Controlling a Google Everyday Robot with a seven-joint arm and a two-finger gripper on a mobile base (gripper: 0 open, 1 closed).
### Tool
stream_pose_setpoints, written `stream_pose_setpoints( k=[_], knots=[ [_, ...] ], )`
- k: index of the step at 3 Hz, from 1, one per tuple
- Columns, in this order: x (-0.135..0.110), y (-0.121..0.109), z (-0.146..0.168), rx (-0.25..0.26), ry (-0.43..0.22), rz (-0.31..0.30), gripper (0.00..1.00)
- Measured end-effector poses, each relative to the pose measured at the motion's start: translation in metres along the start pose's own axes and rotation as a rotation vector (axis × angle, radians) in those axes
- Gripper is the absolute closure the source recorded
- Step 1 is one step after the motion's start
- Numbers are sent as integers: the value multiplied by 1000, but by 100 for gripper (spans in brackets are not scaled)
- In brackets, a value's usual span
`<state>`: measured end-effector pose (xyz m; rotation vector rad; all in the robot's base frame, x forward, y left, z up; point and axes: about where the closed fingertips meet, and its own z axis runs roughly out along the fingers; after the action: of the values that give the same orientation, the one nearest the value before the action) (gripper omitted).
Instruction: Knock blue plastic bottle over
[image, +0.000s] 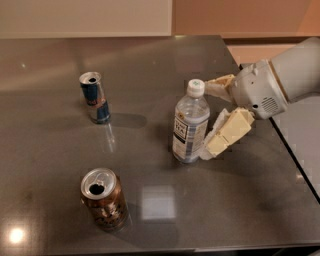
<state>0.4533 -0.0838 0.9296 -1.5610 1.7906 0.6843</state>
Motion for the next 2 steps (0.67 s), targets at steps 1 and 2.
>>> stream_pose_setpoints(
  k=[1, 2],
  knots=[
    [-3, 0, 7, 5, -28, -7, 17],
    [-6, -1, 10, 7, -53, -5, 41]
  ],
)
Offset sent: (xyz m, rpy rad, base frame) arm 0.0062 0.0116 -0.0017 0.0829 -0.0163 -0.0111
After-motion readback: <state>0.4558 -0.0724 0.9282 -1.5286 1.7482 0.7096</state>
